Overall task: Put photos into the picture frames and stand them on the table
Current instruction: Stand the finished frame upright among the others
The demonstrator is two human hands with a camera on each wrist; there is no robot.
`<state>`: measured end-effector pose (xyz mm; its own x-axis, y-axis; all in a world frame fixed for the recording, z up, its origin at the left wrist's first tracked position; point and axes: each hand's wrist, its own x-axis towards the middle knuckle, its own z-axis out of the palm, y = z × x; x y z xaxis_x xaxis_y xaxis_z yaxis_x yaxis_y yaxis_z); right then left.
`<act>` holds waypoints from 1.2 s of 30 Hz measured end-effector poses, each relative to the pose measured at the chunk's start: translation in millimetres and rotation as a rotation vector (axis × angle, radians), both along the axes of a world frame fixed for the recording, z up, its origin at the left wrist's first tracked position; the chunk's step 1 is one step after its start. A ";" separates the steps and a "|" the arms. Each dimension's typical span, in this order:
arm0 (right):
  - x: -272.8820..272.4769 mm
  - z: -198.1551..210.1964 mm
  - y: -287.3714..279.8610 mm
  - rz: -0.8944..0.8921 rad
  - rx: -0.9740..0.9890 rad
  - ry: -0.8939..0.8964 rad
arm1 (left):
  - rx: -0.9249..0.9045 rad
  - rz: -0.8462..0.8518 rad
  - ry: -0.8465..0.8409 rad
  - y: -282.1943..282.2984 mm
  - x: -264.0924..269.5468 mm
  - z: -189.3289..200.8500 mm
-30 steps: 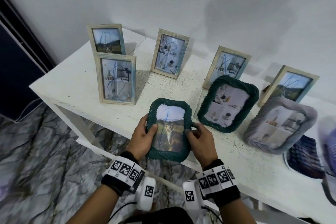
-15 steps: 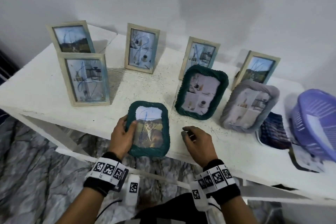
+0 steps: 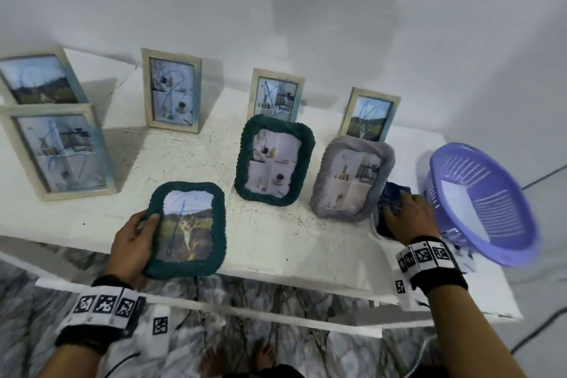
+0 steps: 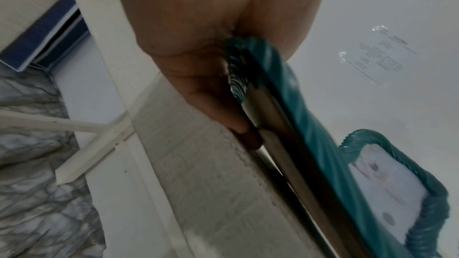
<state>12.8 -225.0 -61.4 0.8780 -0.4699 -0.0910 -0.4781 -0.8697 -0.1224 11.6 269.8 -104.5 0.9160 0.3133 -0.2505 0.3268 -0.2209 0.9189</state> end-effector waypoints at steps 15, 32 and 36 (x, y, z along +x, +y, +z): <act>9.1 2.5 -17.6 0.015 0.108 -0.185 | 0.059 0.004 0.038 -7.7 -2.3 10.3; -26.6 29.7 263.4 0.633 0.372 -0.371 | 0.526 -0.253 0.033 2.3 -1.0 22.8; 13.2 19.1 322.7 0.790 0.215 -0.202 | 0.796 -0.333 0.074 9.5 -0.1 23.1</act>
